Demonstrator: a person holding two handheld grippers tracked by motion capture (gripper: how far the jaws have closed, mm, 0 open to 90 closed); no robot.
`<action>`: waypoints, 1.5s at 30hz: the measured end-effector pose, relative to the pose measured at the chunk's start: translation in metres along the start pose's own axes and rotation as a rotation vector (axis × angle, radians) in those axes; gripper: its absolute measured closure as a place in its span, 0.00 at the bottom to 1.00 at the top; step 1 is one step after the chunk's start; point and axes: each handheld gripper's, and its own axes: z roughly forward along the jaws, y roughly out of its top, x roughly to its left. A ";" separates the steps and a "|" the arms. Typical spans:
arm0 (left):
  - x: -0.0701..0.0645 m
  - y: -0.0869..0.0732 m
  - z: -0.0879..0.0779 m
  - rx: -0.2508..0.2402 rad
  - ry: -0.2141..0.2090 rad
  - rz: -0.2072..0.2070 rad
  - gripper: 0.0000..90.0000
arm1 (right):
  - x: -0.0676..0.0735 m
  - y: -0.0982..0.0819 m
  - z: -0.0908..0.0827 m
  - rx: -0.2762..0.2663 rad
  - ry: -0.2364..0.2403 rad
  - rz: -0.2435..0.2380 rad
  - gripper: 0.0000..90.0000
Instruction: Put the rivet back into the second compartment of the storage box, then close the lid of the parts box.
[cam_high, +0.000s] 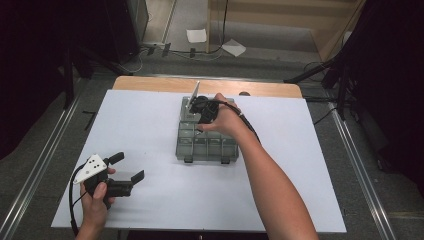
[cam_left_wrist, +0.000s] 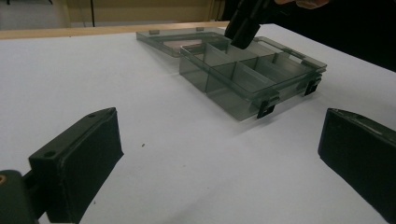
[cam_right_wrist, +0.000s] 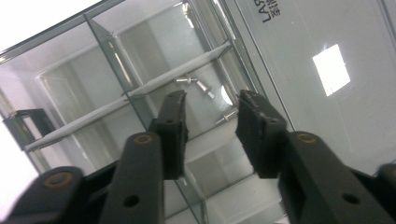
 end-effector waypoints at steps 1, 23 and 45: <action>0.000 0.000 0.000 0.005 0.001 0.002 0.00 | 0.000 -0.001 -0.001 -0.001 -0.002 -0.001 0.63; -0.003 -0.002 0.002 0.005 -0.003 0.008 0.00 | -0.008 -0.026 -0.015 -0.056 -0.021 0.122 0.00; -0.006 0.002 0.009 0.026 0.027 0.027 0.00 | -0.030 -0.065 -0.026 -0.116 -0.012 0.220 0.00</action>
